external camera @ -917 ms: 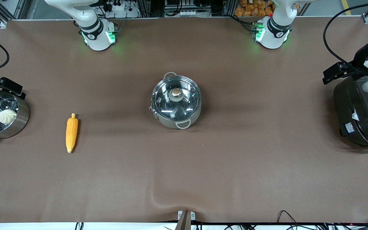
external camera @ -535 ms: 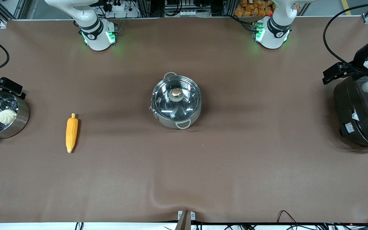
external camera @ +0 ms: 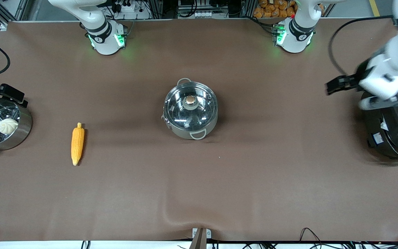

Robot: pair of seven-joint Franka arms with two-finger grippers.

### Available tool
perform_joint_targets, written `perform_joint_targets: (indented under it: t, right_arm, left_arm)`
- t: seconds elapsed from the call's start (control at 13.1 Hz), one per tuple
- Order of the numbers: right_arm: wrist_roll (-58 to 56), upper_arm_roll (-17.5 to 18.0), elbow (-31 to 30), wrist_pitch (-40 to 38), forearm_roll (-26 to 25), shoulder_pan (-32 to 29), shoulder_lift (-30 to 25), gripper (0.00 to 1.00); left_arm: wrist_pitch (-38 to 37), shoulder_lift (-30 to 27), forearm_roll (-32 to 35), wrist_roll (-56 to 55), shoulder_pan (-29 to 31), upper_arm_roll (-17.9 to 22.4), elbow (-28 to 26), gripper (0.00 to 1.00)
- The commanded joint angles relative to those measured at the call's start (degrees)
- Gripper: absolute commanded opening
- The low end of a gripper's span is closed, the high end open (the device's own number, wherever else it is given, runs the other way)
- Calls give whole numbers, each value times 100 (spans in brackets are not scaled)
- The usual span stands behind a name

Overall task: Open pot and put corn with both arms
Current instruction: 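Reach the left gripper to the lid knob while the right gripper reaches the corn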

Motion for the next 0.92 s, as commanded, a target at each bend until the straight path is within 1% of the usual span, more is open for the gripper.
perform_joint_targets:
  t: [0.0, 0.15, 0.31, 0.38, 0.53, 0.61, 0.84]
  right_arm:
    - [-101, 17, -28, 20, 31, -23, -43, 100]
    - [-119, 17, -37, 20, 31, -32, -25, 100]
    - [-128, 17, -150, 55, 31, -41, 1, 100]
    - [-154, 17, -299, 290, 31, -58, 45, 100]
    - [-469, 8, -825, 1009, 31, -163, 159, 100]
    - [-619, 8, -1045, 1370, 31, -199, 255, 100]
    - [-787, 8, -1469, 2328, 31, -304, 781, 100]
  left_arm:
    - [371, 715, -84, -1398, -873, -74, 536, 100]
    - [1030, 1041, -101, -2445, -1524, -74, 546, 100]
    - [1470, 1383, -101, -3325, -2227, -74, 642, 100]
    - [1533, 1620, -101, -3607, -2500, -65, 790, 100]
    - [1778, 2130, -92, -4458, -3140, -13, 1107, 100]
    - [1919, 2289, -92, -4767, -3379, 5, 1143, 100]
    - [2368, 2658, -66, -5305, -3688, 14, 1135, 100]
